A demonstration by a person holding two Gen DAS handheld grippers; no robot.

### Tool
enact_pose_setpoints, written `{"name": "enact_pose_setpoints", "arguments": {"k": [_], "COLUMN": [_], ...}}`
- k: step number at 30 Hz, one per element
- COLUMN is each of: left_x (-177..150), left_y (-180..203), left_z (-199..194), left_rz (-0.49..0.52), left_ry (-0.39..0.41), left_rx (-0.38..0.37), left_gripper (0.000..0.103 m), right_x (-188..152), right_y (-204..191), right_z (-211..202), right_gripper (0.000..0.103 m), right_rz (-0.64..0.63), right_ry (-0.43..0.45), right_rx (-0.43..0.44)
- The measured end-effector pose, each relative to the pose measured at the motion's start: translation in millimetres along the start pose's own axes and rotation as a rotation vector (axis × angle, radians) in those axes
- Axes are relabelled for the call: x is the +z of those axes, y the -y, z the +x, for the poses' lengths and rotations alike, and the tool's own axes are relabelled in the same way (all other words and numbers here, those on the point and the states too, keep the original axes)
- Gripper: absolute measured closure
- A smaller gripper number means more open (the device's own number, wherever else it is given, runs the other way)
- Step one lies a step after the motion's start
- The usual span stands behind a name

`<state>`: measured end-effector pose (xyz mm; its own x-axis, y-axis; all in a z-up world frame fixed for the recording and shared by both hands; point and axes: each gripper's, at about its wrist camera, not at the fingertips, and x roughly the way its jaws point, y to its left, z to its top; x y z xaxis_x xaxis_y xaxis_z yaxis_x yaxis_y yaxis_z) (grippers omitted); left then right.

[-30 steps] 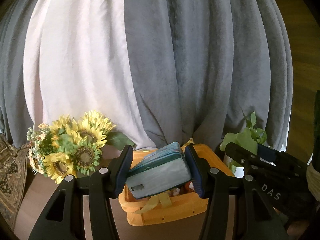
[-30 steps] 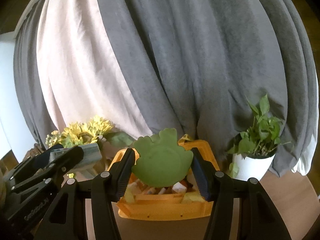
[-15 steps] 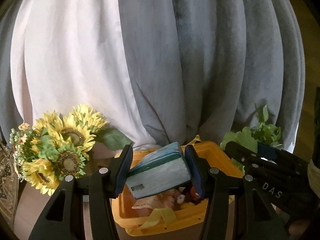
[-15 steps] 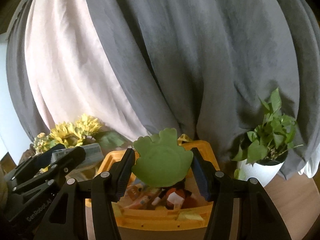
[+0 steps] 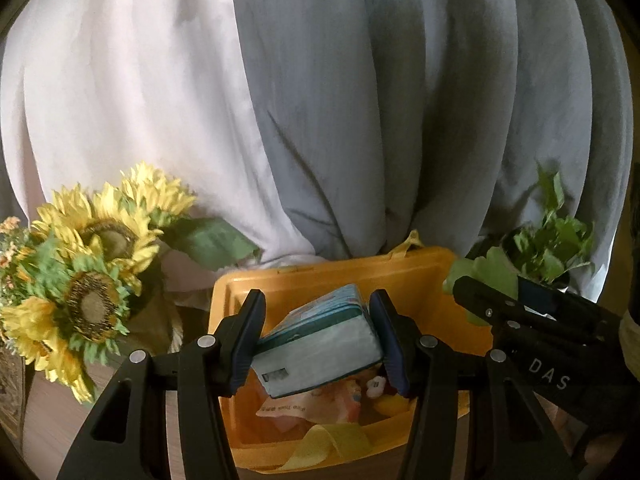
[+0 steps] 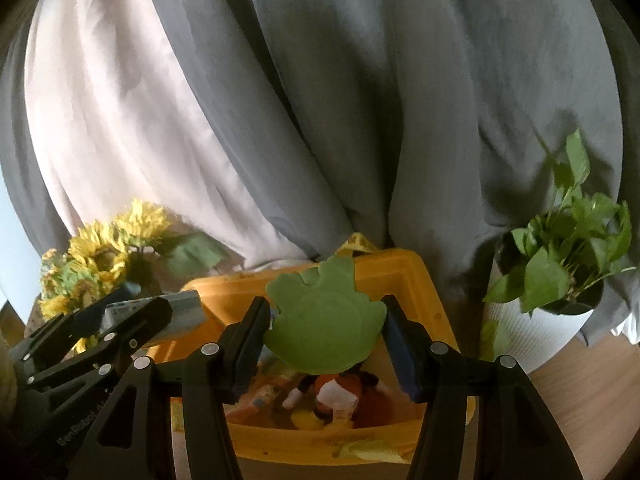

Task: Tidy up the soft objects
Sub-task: 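Open the right gripper over the crate while the left gripper opens to drop the tissue pack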

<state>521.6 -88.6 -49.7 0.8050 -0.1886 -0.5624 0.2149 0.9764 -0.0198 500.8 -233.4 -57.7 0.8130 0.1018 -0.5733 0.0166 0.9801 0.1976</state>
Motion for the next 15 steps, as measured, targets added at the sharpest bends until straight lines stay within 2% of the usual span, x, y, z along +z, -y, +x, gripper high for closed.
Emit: {"name": "enact_pose_setpoints", "arguments": {"k": [2, 7, 15], "left_x": [-1.5, -5.7, -14.4], "left_y": [-1.2, -4.8, -7.3], "left_z": [7.5, 10.7, -15.7], "left_rz": [-0.003, -0.014, -0.017], "left_ry": [-0.018, -0.028, -0.020], "left_rx": [-0.002, 0.012, 0.041], "left_gripper": [0.048, 0.046, 0.043], "right_x": [-1.9, -3.1, -3.1], "right_y": [2.2, 7.1, 7.4], "right_z": [9.7, 25.0, 13.5], "right_gripper": [0.045, 0.034, 0.034], "right_rz": [0.003, 0.016, 0.015], "right_ry": [-0.025, -0.060, -0.043], "right_rx": [0.006, -0.002, -0.024]}}
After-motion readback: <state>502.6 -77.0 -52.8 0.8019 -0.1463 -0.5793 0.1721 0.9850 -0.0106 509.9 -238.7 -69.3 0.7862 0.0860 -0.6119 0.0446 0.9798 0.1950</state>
